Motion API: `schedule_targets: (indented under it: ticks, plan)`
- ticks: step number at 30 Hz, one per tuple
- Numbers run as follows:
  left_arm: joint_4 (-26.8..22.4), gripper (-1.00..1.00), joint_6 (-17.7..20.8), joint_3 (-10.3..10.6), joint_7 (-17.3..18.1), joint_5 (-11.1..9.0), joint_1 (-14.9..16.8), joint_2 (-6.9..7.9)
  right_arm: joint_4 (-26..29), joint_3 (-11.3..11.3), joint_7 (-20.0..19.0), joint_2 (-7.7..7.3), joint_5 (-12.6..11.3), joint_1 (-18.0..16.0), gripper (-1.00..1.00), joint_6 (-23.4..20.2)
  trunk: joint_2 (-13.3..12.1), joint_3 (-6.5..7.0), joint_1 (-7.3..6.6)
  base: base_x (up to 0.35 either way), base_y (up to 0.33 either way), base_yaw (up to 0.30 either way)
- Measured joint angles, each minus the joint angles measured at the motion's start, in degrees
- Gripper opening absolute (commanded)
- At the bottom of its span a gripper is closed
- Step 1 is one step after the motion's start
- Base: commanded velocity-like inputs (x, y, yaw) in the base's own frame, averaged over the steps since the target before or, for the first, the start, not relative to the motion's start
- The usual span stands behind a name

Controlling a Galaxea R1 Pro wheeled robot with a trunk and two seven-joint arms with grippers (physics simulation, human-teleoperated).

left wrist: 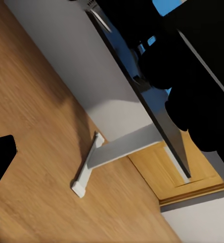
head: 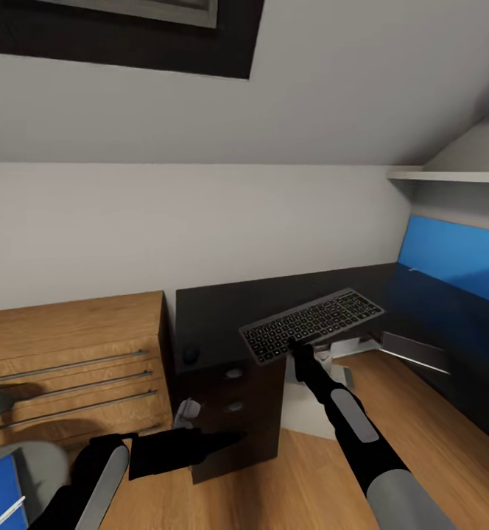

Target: In the bedroom, organize the workspace by keeping the computer under the desk, ensuring the monitor is on the desk, placing the keyboard on the desk next to the monitor, placing the mouse on the desk next to the keyboard, moving the folder from the swivel chair onto the desk next to the mouse, stacking the notebook on top of the folder with the pen on top of the notebook, and positioning the swivel chair next to the desk.

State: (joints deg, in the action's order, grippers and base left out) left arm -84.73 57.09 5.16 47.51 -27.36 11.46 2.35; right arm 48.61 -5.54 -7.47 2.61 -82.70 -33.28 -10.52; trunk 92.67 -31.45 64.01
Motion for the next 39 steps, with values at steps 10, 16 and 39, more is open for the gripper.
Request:
schedule_targets:
  ticks: [10,16,39]
  plan:
    - [0.01,1.00,0.00,-0.12,0.00,-0.03,0.01,0.23,0.05,-0.04,-0.12,0.03,-1.94,0.08,-1.00,-0.05,0.00,-0.16,0.00,-0.003,0.000,0.110]
    - [0.07,1.00,0.03,-0.11,-0.06,0.03,0.01,0.23,0.15,-0.08,-0.26,0.21,-1.87,0.09,-1.00,0.86,0.00,-0.16,0.00,0.000,0.000,0.003]
    - [18.87,1.00,-16.91,-0.55,-10.87,0.99,0.01,8.43,-3.53,-13.03,0.16,7.39,-1.19,0.36,-1.00,46.52,0.00,-0.16,0.00,0.000,0.000,0.000]
